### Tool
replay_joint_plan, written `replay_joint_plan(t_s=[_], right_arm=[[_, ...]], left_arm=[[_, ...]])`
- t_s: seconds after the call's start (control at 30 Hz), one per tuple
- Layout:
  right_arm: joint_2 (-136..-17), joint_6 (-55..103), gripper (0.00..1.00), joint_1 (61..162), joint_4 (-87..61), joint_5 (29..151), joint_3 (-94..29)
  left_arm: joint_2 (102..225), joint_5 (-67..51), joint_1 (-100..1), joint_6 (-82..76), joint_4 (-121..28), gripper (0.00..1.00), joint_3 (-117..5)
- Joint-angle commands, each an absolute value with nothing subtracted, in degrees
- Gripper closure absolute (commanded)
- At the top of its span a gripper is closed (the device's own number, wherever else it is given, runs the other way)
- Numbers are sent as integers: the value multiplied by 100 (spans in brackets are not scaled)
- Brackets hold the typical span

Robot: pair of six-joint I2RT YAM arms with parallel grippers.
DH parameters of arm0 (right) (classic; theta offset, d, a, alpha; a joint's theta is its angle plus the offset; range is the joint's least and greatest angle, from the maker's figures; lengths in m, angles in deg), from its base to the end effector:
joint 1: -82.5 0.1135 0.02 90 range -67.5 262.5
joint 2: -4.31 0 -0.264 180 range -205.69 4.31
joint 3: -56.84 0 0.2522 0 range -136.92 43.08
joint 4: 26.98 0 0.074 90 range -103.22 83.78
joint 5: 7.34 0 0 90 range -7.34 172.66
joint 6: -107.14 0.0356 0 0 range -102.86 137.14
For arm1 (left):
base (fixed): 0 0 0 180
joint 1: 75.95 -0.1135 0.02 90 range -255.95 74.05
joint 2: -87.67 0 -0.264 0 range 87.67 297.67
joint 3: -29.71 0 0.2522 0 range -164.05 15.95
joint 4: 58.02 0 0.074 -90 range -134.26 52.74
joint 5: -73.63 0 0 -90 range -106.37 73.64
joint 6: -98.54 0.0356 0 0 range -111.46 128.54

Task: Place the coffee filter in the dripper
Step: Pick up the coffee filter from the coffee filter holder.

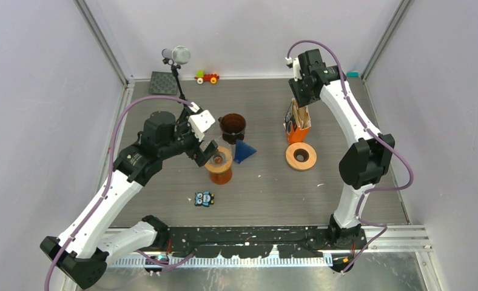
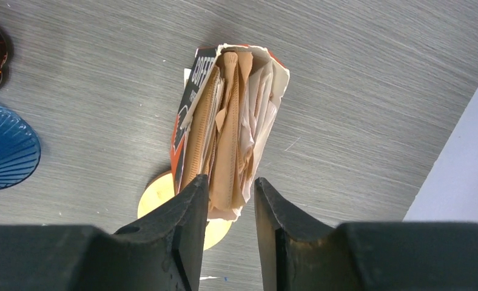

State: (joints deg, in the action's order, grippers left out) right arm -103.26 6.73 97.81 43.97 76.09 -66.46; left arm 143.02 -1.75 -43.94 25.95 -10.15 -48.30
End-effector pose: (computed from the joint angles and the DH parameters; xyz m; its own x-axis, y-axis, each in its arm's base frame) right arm 0.3915 0.1030 0.3437 -0.7431 -0.3895 -0.5441 -0.3392 0.9202 -0.1955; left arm 0.1655 -0.1140 0.3816 -0.1332 0.4247 -0.8955 0.7822 0.5999 0.1681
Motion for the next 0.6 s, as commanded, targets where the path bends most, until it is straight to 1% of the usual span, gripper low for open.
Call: replay_joint_plan(t_s=[0.0,0.1,0.27,0.43,0.57], right_arm=[[-9742,681,60,9718,4269,7585,-6536],[-9625,724,61,9602,4272,7747,-6436],[-9584,810,67,9361,4277,8127,-6343],[-9733,979,72,9167,4277,8647,-6403],[-9908,1133,74,9041,4305,8964,-6497]], left_arm=[[14175,-90,-4397,2692,-1103,3,-4824],[14169,-85,-4396,2692,-1099,3,-4818],[14163,-81,-4396,2685,-1099,3,-4804],[14189,-72,-4396,2677,-1104,3,-4831],[14216,-66,-4396,2665,-1095,3,-4847]])
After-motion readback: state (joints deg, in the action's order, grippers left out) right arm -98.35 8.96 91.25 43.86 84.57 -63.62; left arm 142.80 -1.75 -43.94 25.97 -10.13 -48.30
